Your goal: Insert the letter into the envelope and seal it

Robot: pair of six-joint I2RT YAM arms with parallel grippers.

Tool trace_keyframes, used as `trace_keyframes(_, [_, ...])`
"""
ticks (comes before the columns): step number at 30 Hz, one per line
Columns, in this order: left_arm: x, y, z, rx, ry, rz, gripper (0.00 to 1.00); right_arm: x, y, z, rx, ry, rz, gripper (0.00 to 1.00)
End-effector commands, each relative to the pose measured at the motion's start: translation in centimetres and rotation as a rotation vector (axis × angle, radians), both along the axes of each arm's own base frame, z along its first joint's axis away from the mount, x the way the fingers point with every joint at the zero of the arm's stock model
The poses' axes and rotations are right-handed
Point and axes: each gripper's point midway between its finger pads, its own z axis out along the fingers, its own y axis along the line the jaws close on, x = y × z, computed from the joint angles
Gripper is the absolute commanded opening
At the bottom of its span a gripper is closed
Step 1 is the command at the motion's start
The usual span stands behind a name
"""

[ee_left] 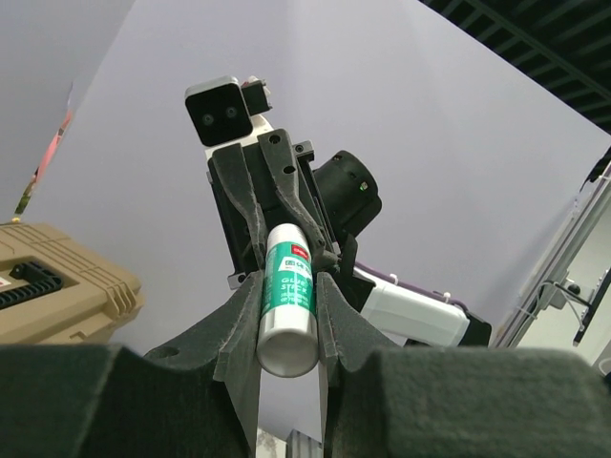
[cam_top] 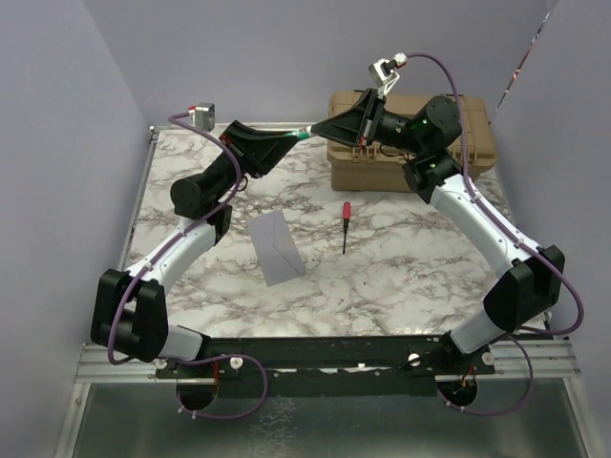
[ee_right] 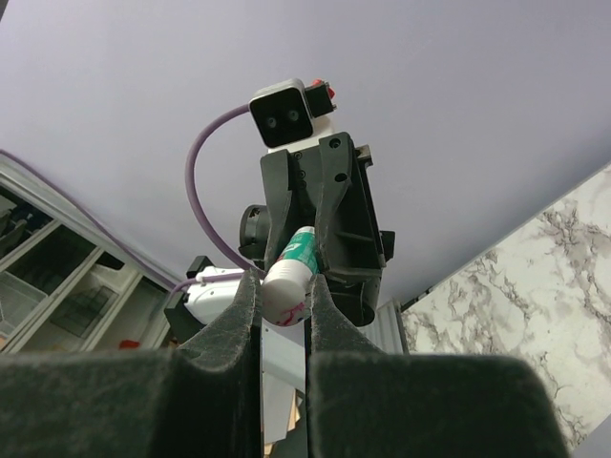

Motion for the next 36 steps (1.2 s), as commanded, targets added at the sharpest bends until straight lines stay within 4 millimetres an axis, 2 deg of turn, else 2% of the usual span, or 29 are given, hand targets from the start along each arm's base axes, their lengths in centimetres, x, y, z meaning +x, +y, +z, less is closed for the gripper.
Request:
trace_keyframes(1, [-4.6,-4.9,-3.4,0.196,-0.015,-0.277,0.00,-5.4,5.8,-8.3,-0.185,0.234,0.294,0.00])
trace_keyframes(5, [-5.0,-5.1,-3.9,0.220,-0.020,-0.301,0.00,-5.4,6.3,-9.1,-0.210,0.268,0.303,0.00])
trace_keyframes(11, [-4.5,-5.4,-4.1,0.229,-0.023,-0.306,0.00,-5.6,6.8,-10.0,-0.231,0.306,0.312,0.00])
trace_keyframes(15, [-4.5,-5.0,-4.4,0.223,-0.013,-0.284,0.00,-4.7,5.8,-9.6,-0.219,0.299,0.242,0.00])
trace_keyframes(21, [-4.1,-3.6,-5.9,0.217,0.047,-0.239,0.00,-1.6,2.8,-8.8,-0.251,0.256,0.004,0.01])
trace_keyframes(22, [-4.2,-3.4,-6.2,0.218,0.056,-0.236,0.00,-1.3,2.4,-8.7,-0.253,0.247,-0.024,0.03])
trace_keyframes(24, [-4.2,-3.1,-6.9,0.220,0.080,-0.233,0.00,-0.8,1.6,-8.6,-0.259,0.241,-0.079,0.16])
trace_keyframes(27, [-4.3,-2.9,-8.0,0.225,0.117,-0.230,0.00,0.0,0.5,-8.5,-0.265,0.237,-0.147,0.49])
trace_keyframes(29, [-4.4,-2.7,-9.0,0.229,0.148,-0.231,0.00,0.6,-0.4,-8.6,-0.277,0.240,-0.196,0.63])
trace_keyframes(32, [-4.5,-2.6,-10.4,0.237,0.188,-0.229,0.00,1.5,-2.4,-8.7,-0.289,0.269,-0.276,0.73])
trace_keyframes(36, [-4.3,-2.5,-12.4,0.259,0.264,-0.237,0.00,2.0,-5.6,-11.0,-0.331,0.314,-0.381,0.79])
